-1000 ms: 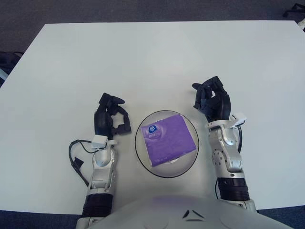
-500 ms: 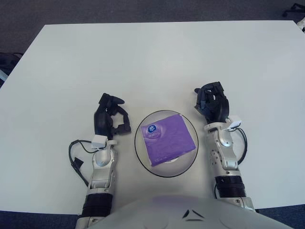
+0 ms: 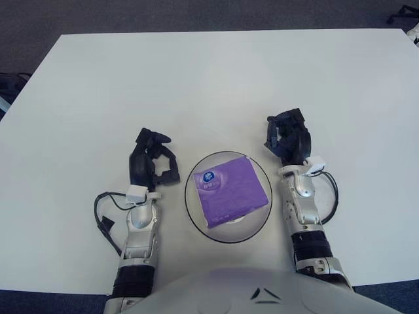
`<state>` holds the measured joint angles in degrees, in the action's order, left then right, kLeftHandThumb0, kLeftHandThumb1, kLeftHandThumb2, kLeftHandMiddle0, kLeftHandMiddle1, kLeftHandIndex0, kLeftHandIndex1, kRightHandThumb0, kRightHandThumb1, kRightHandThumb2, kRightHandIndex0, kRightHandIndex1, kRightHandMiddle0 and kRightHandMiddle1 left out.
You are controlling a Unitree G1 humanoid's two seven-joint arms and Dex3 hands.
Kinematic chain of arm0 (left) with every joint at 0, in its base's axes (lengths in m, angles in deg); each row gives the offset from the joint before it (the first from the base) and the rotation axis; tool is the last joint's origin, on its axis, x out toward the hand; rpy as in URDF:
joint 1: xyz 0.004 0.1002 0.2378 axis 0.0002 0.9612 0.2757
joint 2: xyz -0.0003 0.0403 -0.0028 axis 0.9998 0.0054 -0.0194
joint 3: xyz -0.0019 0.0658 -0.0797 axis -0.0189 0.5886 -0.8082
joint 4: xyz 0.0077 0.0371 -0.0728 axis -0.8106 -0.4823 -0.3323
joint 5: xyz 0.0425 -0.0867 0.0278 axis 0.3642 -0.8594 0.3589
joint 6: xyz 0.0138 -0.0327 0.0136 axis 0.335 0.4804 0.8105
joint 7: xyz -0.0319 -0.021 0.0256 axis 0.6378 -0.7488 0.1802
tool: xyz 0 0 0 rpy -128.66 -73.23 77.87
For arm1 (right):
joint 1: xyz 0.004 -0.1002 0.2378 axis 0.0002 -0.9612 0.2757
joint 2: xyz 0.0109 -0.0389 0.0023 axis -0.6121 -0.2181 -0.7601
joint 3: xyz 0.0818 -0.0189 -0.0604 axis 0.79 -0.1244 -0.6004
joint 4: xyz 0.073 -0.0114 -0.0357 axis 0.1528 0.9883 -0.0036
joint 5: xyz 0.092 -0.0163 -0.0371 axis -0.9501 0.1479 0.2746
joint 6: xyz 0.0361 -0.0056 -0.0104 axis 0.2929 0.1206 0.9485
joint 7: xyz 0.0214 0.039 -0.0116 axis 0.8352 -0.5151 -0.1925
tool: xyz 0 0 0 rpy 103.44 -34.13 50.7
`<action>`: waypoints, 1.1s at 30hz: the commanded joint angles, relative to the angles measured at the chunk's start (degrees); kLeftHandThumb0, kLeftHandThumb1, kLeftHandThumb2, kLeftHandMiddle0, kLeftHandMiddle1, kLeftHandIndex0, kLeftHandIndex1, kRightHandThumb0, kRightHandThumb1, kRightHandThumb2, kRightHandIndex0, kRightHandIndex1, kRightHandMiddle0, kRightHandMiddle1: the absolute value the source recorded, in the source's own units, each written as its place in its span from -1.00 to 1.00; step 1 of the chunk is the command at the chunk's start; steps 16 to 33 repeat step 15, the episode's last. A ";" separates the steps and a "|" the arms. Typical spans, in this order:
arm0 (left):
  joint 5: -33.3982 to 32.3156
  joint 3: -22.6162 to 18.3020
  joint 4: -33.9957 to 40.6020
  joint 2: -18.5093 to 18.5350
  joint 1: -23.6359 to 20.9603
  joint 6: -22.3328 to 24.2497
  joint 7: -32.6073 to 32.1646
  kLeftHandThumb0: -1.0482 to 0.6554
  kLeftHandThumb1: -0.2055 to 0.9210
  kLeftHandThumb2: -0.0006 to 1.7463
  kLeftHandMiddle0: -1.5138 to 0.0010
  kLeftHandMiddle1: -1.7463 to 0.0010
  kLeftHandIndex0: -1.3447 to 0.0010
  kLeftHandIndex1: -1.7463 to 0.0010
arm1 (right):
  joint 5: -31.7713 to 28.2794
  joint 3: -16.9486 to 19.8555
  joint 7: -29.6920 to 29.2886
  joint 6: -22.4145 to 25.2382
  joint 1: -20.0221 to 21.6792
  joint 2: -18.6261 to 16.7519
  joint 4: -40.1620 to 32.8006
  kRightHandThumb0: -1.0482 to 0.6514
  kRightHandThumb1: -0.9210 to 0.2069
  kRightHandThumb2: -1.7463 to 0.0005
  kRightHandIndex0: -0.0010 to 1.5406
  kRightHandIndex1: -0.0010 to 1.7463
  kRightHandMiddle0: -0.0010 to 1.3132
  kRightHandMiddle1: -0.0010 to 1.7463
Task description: Put the tissue paper into the plate.
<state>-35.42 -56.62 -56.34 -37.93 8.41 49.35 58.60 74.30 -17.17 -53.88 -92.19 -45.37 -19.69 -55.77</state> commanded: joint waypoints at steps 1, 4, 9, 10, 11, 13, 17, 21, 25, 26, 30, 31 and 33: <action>1.35 -0.22 -5.48 0.49 4.16 1.73 -0.18 0.22 -0.59 0.91 -0.13 -1.00 0.14 -0.99 | 1.14 0.49 0.73 -0.03 -1.67 0.71 4.23 0.23 -0.26 -0.10 -0.21 0.49 -0.34 1.00; 1.26 -0.19 -5.24 0.41 4.27 2.10 -0.15 0.22 -0.58 0.90 -0.13 -1.00 0.15 -0.99 | 1.40 0.74 1.47 -1.07 -1.51 1.08 5.32 0.23 -0.26 -0.10 -0.23 0.49 -0.33 1.00; 1.09 -0.19 -4.54 0.10 4.51 3.41 -0.30 0.22 -0.52 0.86 -0.09 -1.00 0.19 -1.00 | 1.18 1.20 2.80 -2.41 -1.47 1.55 7.18 0.23 -0.26 -0.11 -0.25 0.52 -0.32 1.00; 1.10 -0.18 -4.44 0.07 4.55 3.56 -0.33 0.22 -0.52 0.86 -0.09 -1.00 0.19 -1.00 | 1.17 1.26 2.94 -2.54 -1.48 1.56 7.35 0.23 -0.26 -0.11 -0.26 0.52 -0.32 1.00; 1.15 -0.16 -4.34 0.00 4.60 3.71 -0.41 0.22 -0.52 0.86 -0.08 -1.00 0.19 -1.00 | 1.24 1.34 3.07 -2.73 -1.55 1.63 7.72 0.23 -0.26 -0.11 -0.26 0.52 -0.32 1.00; 1.26 -0.16 -4.22 -0.09 4.66 3.92 -0.54 0.22 -0.53 0.87 -0.09 -1.00 0.18 -1.00 | 1.37 1.49 3.28 -3.04 -1.62 1.74 8.33 0.23 -0.27 -0.11 -0.26 0.53 -0.32 1.00; 1.41 -0.13 -4.05 -0.29 4.73 4.20 -0.72 0.22 -0.54 0.87 -0.09 -1.00 0.17 -1.00 | 1.77 1.65 3.34 -3.75 -1.83 1.93 9.74 0.23 -0.27 -0.11 -0.26 0.53 -0.32 1.00; 1.41 -0.13 -4.05 -0.29 4.73 4.20 -0.72 0.22 -0.54 0.87 -0.09 -1.00 0.17 -1.00 | 1.77 1.65 3.34 -3.75 -1.83 1.93 9.74 0.23 -0.27 -0.11 -0.26 0.53 -0.32 1.00; 1.41 -0.13 -4.05 -0.29 4.73 4.20 -0.72 0.22 -0.54 0.87 -0.09 -1.00 0.17 -1.00 | 1.77 1.65 3.34 -3.75 -1.83 1.93 9.74 0.23 -0.27 -0.11 -0.26 0.53 -0.32 1.00; 1.41 -0.13 -4.05 -0.29 4.73 4.20 -0.72 0.22 -0.54 0.87 -0.09 -1.00 0.17 -1.00 | 1.77 1.65 3.34 -3.75 -1.83 1.93 9.74 0.23 -0.27 -0.11 -0.26 0.53 -0.32 1.00; 1.41 -0.13 -4.05 -0.29 4.73 4.20 -0.72 0.22 -0.54 0.87 -0.09 -1.00 0.17 -1.00 | 1.77 1.65 3.34 -3.75 -1.83 1.93 9.74 0.23 -0.27 -0.11 -0.26 0.53 -0.32 1.00; 1.41 -0.13 -4.05 -0.29 4.73 4.20 -0.72 0.22 -0.54 0.87 -0.09 -1.00 0.17 -1.00 | 1.77 1.65 3.34 -3.75 -1.83 1.93 9.74 0.23 -0.27 -0.11 -0.26 0.53 -0.32 1.00; 1.41 -0.13 -4.05 -0.29 4.73 4.20 -0.72 0.22 -0.54 0.87 -0.09 -1.00 0.17 -1.00 | 1.77 1.65 3.34 -3.75 -1.83 1.93 9.74 0.23 -0.27 -0.11 -0.26 0.53 -0.32 1.00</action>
